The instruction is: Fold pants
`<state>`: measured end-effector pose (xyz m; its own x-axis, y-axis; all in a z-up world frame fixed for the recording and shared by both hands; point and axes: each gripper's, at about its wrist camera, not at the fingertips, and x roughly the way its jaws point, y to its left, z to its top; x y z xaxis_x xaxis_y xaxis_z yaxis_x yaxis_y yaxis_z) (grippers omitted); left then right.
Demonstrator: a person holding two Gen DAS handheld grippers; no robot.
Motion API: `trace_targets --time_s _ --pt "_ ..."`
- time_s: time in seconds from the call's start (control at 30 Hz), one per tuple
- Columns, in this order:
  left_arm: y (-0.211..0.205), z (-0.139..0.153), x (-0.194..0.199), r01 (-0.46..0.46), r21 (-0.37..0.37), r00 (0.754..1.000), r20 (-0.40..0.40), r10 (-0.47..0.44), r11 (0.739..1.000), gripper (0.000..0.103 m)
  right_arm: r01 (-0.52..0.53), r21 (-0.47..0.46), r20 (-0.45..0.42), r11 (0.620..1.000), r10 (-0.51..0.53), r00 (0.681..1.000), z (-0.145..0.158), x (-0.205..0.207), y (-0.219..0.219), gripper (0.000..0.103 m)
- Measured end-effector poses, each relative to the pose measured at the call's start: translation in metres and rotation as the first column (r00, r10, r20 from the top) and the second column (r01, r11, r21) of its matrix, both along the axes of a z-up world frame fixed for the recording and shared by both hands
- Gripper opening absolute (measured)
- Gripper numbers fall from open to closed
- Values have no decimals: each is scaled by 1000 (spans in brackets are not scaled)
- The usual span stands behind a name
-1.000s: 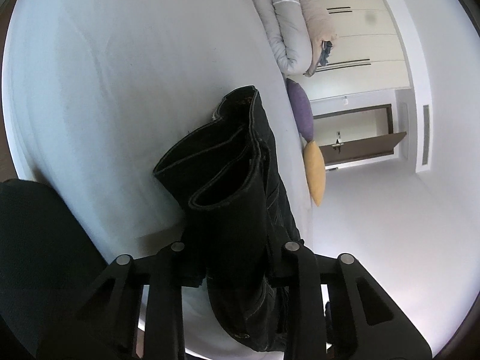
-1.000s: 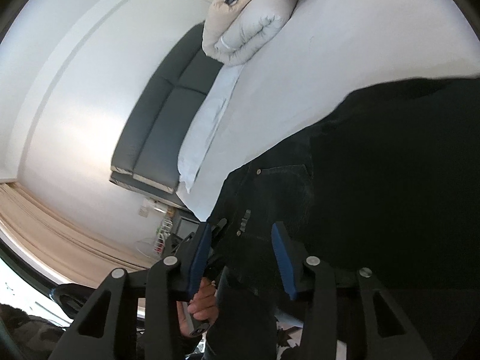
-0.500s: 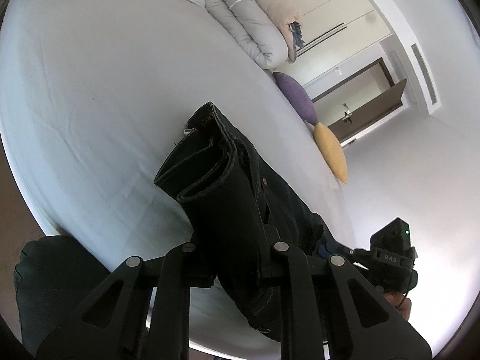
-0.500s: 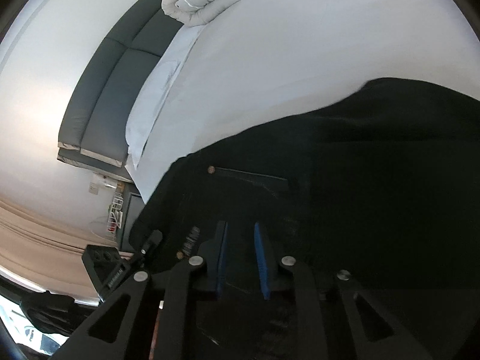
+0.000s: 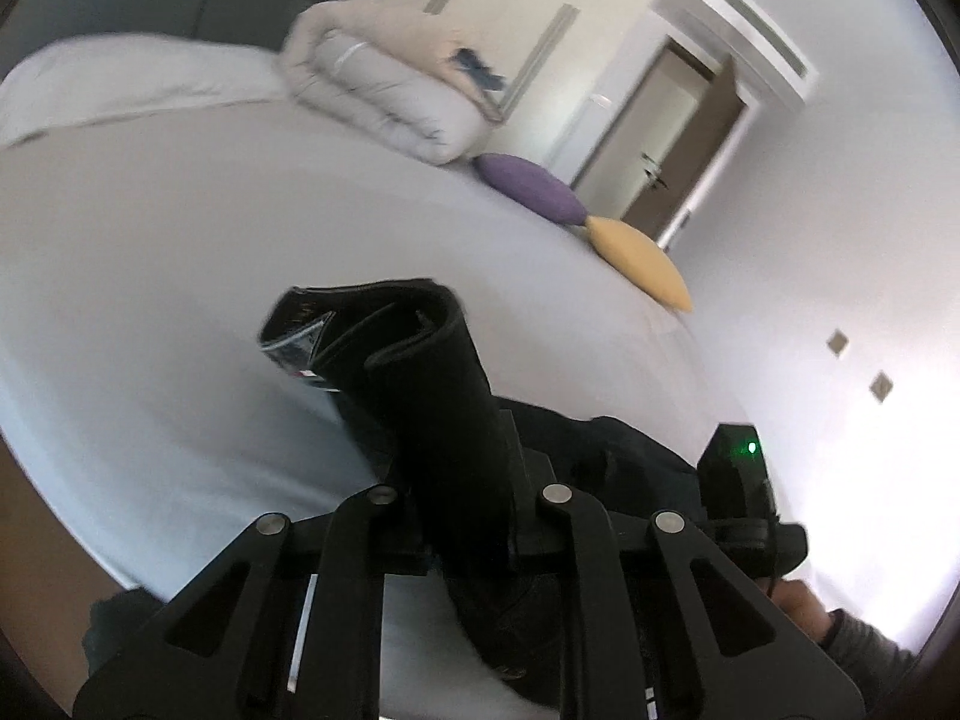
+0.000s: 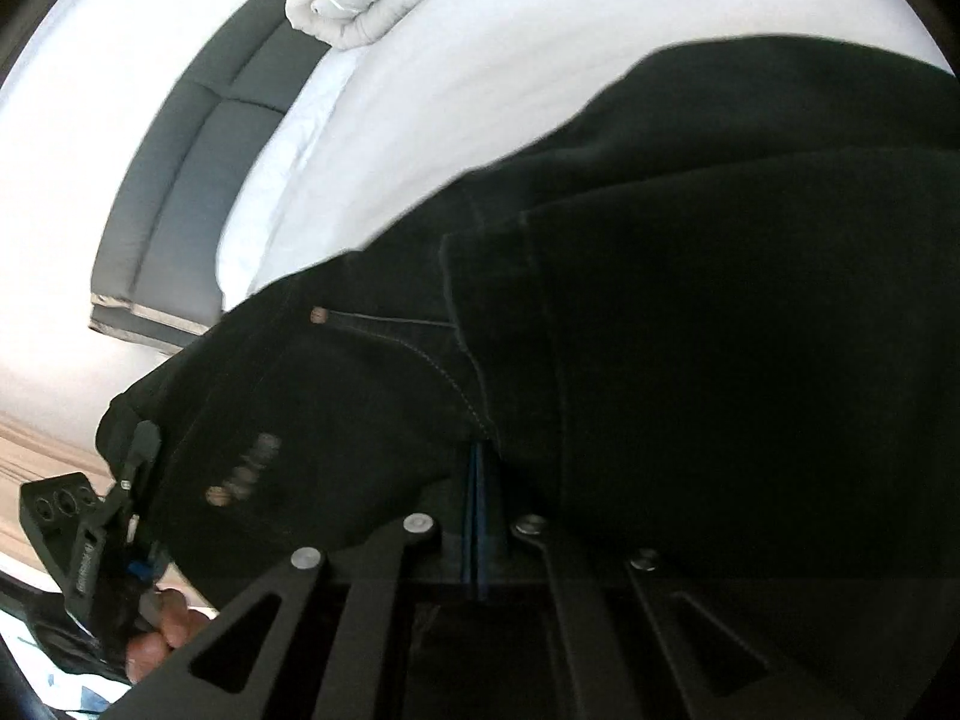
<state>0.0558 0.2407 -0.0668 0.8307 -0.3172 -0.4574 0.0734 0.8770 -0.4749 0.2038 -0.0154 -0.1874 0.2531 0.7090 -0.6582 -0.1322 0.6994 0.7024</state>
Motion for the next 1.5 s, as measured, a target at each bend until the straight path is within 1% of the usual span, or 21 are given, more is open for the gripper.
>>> trace_targets --time_s 0.07,0.1,0.13,0.2,0.27,0.3,0.37,0.43,0.53,0.6,0.67,0.7,0.73,0.77,0.8,0.83,0.9,1.0,1.23,1.33,1.5 --pt "-24 14 4 39 52 999 24 -40 998 13 28 91 5 995 -28 1000 11 -7 -21 23" --pt "-38 21 9 57 86 998 36 -60 995 13 39 158 23 987 -44 999 18 -11 -34 49" --pt "-58 27 10 94 132 994 48 -101 987 13 48 225 47 973 -61 997 27 -17 -48 66" --pt "-94 33 12 161 207 983 55 -176 965 13 57 331 95 942 -93 991 43 -28 -80 69" --pt "-142 35 9 247 311 960 50 -275 918 13 67 400 110 914 -120 987 51 -34 -116 73" --pt "-166 33 7 286 364 946 39 -321 886 13 76 410 113 909 -133 985 52 -36 -129 79" --pt "-217 23 1 365 489 907 4 -421 792 13 106 397 125 912 -168 978 54 -40 -161 86" --pt "-266 6 -15 424 601 860 -32 -509 678 13 134 373 117 918 -190 975 52 -44 -176 89" --pt "-318 -23 -32 476 693 801 -86 -592 542 13 169 353 66 920 -205 977 36 -48 -191 92" --pt "-337 -36 -41 497 719 774 -116 -622 485 13 173 324 39 930 -196 980 25 -48 -199 92" --pt "-353 -45 -52 485 761 762 -127 -635 430 12 159 288 43 945 -178 983 21 -47 -197 90" --pt "-358 -47 -54 479 775 760 -131 -637 412 12 152 258 48 954 -170 984 20 -46 -194 82" --pt "-360 -47 -54 478 778 760 -134 -636 408 12 152 233 49 960 -168 985 19 -44 -191 68" --pt "-363 -47 -54 479 779 760 -137 -635 405 12 150 196 37 969 -160 986 16 -39 -190 59" --pt "-363 -48 -56 478 782 760 -138 -635 401 12 154 171 24 973 -160 987 13 -37 -186 39" --pt "-368 -48 -56 476 785 760 -141 -635 396 12 159 144 20 977 -163 986 12 -35 -187 28" --pt "-378 -48 -57 481 785 756 -145 -638 391 12 149 111 42 983 -154 987 14 -34 -190 19" --pt "-386 -46 -57 486 783 746 -141 -651 387 12 154 61 91 986 -159 983 26 -39 -192 15" --pt "-401 -46 -72 505 787 699 -131 -703 355 12 207 67 115 976 -214 970 34 -55 -222 14" --pt "-411 -49 -69 515 785 688 -140 -712 344 12 228 73 105 971 -235 966 32 -54 -226 14" --pt "-398 -59 -55 529 778 683 -154 -714 338 12 256 76 99 964 -263 960 23 -58 -233 14"
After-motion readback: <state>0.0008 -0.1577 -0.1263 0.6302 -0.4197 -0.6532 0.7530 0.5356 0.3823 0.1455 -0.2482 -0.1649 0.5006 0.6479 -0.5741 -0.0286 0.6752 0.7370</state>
